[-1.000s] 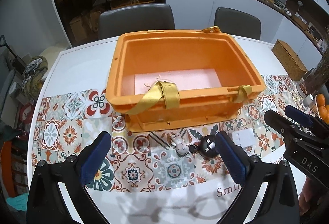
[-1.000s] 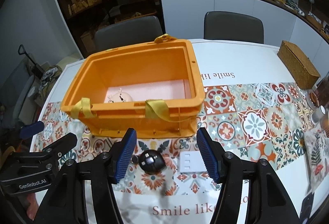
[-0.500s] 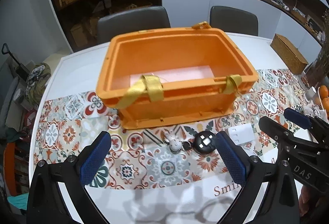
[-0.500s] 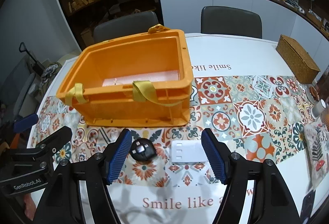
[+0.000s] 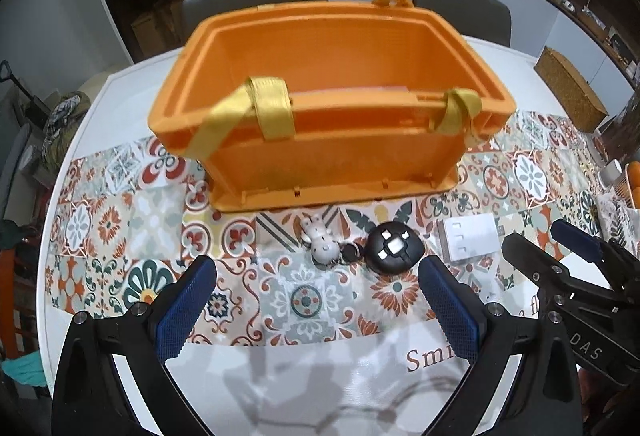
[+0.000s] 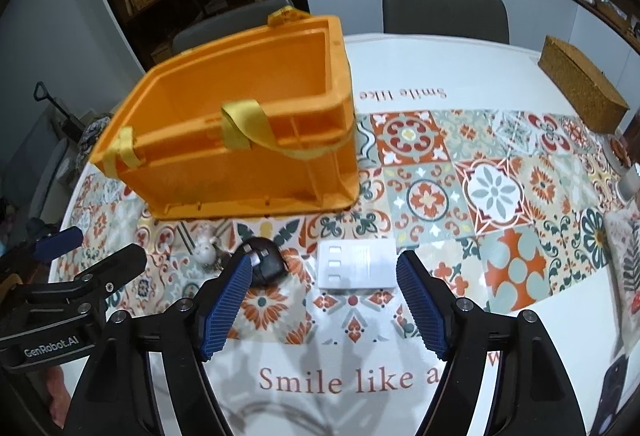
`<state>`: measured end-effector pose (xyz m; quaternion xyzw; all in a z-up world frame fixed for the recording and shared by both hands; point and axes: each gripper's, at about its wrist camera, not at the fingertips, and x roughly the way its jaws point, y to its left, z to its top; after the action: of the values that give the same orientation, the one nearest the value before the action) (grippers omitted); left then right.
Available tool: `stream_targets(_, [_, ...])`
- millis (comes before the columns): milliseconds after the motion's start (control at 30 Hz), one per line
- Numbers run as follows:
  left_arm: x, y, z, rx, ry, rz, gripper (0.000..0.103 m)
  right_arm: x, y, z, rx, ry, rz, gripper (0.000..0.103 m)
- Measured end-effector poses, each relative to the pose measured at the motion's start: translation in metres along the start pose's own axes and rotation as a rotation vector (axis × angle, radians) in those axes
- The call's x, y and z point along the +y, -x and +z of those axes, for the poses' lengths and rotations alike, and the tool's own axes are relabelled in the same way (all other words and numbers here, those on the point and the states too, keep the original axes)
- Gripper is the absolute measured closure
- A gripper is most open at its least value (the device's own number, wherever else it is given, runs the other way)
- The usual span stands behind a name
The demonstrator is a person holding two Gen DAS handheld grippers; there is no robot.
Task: Organize rigid objects
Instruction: 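Withdraw both tools from the crate toward the remaining items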
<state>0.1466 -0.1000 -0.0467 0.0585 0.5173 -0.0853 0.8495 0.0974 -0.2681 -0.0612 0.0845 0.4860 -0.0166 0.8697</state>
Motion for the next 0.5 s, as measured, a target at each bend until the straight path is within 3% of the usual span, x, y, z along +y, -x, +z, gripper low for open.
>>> stream_targets(233, [-0.004,-0.015,-0.009,0.015,0.008,0.034,0.0,-0.006,-0.016,-0.006,0.03,0.016,0.008,0.021])
stream_targets(500, [-0.006,-0.033,-0.014,0.038,-0.008,0.066,0.0,-0.016,-0.039,-0.011,0.087,0.008,0.003,0.02])
